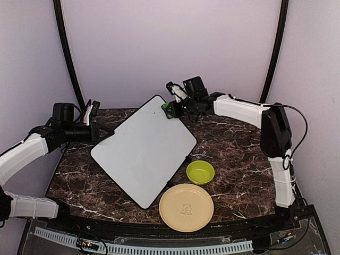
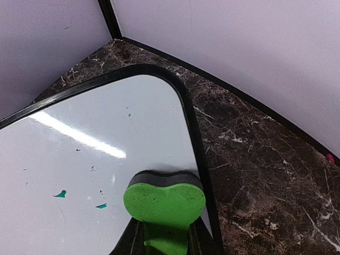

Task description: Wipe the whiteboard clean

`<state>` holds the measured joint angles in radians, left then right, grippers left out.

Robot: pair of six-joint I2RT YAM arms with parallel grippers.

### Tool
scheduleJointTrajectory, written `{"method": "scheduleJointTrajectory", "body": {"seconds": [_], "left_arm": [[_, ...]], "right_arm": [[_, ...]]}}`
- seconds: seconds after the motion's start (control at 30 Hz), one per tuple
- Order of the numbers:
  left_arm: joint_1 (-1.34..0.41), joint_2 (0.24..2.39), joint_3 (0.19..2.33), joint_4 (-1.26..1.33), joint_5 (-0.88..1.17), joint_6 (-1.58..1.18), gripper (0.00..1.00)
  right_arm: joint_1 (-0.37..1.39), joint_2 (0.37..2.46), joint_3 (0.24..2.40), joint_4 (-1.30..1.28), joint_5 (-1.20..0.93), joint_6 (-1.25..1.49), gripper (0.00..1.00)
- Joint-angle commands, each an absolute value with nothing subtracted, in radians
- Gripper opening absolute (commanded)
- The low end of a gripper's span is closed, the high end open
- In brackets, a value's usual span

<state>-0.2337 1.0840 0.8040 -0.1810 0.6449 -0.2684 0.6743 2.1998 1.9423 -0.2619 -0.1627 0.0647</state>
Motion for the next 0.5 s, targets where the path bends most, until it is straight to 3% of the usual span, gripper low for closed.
{"method": "scheduleJointTrajectory", "body": {"seconds": [0.0,0.47], "left_arm": [[-0.278,1.063,0.829,-0.197,0.779,-0.116,0.00],[-0.278,1.060,0.832,-0.200,0.781,-0.112,0.00]], "right_arm": [[0.679,2.200,1.895,-0.277,-0.220,0.079,0.00],[0.854,2.198,1.919,-0.323,-0.216,0.054,0.00]]}}
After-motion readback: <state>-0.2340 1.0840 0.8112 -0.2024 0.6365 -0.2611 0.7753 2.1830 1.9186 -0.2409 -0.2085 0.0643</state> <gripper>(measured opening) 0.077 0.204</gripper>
